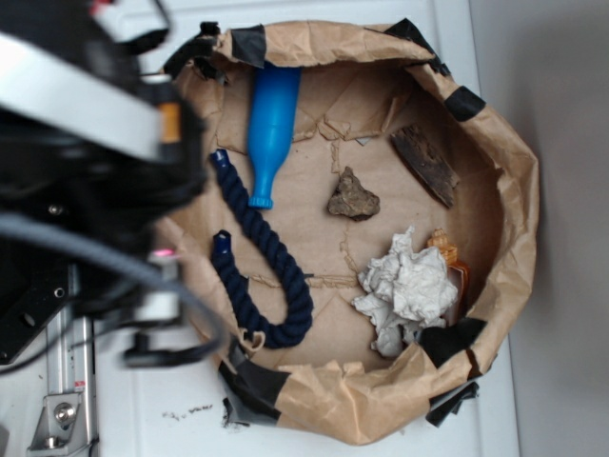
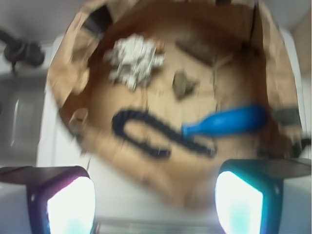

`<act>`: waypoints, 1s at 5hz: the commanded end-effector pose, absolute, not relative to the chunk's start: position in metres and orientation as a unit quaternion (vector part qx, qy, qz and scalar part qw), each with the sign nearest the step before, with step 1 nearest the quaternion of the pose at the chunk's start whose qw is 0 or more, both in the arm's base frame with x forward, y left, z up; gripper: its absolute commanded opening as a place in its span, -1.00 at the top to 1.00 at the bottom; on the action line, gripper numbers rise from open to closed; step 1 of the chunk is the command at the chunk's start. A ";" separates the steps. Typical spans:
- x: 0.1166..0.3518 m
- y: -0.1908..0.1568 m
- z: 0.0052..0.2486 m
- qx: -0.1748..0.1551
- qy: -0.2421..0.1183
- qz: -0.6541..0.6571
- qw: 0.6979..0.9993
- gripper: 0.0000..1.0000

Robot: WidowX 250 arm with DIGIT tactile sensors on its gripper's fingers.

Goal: Grab the white paper.

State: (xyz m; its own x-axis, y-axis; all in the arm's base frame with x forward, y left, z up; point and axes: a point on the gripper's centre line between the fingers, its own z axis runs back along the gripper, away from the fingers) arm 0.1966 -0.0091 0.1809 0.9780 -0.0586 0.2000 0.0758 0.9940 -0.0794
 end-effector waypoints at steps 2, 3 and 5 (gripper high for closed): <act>0.270 -0.017 0.109 -0.024 -0.079 -0.041 0.996 -1.00; 0.278 -0.035 0.093 -0.022 -0.093 -0.068 0.993 -1.00; 0.302 -0.082 0.074 -0.015 -0.122 -0.132 0.984 -1.00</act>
